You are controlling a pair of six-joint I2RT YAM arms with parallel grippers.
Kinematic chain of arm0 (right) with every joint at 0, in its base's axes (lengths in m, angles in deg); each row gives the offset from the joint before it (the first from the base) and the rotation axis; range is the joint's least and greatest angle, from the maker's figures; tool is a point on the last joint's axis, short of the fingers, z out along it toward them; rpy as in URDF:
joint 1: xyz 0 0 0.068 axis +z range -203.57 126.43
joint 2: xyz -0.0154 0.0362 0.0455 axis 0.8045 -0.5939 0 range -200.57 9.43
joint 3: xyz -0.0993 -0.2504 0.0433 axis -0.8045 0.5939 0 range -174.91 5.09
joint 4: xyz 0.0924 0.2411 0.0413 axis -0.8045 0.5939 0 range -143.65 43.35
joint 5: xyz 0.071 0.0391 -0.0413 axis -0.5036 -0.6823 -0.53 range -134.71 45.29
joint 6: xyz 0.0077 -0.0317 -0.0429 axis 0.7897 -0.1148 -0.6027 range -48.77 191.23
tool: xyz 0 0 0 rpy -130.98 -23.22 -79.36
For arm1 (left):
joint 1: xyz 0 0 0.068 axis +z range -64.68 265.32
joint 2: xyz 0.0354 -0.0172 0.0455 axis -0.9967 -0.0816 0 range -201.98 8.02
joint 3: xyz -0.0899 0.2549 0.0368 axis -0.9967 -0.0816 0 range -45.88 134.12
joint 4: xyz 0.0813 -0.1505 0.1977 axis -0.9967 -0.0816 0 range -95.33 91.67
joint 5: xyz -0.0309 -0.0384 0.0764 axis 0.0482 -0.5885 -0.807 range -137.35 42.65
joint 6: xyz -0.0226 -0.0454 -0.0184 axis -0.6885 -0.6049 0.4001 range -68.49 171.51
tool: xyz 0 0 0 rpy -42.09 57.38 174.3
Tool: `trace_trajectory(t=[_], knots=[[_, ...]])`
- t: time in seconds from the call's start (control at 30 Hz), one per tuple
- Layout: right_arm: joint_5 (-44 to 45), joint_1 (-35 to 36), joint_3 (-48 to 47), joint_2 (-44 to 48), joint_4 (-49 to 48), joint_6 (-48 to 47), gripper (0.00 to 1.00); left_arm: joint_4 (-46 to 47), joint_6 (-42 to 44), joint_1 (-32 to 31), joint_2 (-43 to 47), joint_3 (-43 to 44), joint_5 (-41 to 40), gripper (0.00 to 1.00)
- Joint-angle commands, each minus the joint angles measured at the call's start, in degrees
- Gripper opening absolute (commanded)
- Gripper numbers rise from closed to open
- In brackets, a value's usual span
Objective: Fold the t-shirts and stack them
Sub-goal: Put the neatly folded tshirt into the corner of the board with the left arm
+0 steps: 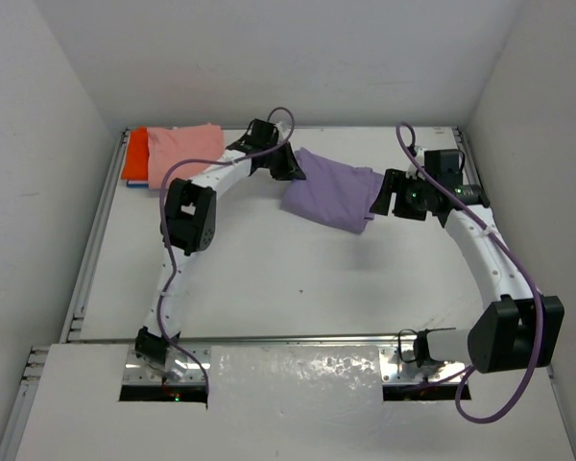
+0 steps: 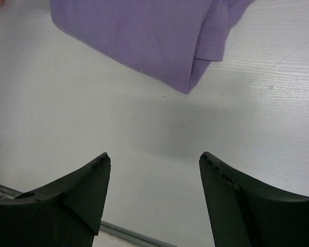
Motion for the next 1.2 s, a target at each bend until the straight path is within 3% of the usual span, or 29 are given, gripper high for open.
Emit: trace_trajectory(t=[0.0,0.5,0.9,1.17], knots=[[0.3,-0.3,-1.4,0.5,-0.6,0.3,0.69,-0.8,1.0,1.5,5.5,2.8,-1.5,0.0],[0.2,-0.3,-2.1,-0.2,-0.5,0.9,0.69,-9.8,8.0,4.4,7.7,6.4,-8.7,0.0],[-0.5,-0.2,-2.7,-0.9,0.4,1.0,0.68,-8.6,11.3,11.5,12.0,7.7,-4.8,0.0],[-0.8,-0.2,-2.1,-0.8,-0.2,1.1,0.68,-8.7,12.1,16.5,15.9,3.2,-4.5,0.0]])
